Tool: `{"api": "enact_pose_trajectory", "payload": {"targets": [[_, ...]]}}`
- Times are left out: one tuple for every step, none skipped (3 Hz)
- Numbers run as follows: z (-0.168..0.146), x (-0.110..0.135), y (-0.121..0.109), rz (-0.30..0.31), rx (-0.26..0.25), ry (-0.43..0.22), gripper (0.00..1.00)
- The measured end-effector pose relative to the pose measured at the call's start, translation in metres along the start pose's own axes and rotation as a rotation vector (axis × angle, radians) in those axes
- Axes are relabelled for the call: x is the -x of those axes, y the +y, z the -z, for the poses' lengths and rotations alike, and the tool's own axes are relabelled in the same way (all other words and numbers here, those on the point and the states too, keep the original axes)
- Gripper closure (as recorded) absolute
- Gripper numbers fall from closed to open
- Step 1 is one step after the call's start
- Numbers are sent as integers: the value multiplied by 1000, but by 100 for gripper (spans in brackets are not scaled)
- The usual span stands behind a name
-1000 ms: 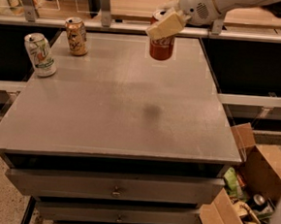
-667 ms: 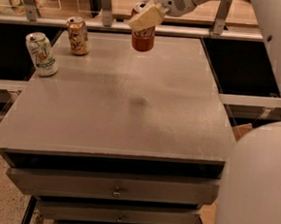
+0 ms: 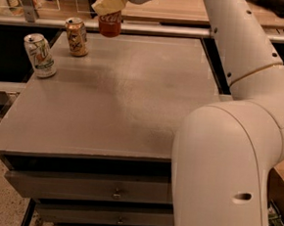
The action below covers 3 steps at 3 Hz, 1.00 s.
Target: Move coke can near orange can
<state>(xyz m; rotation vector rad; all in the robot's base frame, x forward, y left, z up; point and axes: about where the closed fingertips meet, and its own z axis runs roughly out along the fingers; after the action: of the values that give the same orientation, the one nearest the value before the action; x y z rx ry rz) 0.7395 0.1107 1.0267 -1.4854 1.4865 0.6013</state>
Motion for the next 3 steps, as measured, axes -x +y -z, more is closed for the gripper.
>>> {"api": "enact_pose_trajectory", "payload": {"targets": [[0,0,0,0,0,0,100],[-15,-9,4,-30,3,47,100],[-36,-16,7,-76,-34,112,100]]}}
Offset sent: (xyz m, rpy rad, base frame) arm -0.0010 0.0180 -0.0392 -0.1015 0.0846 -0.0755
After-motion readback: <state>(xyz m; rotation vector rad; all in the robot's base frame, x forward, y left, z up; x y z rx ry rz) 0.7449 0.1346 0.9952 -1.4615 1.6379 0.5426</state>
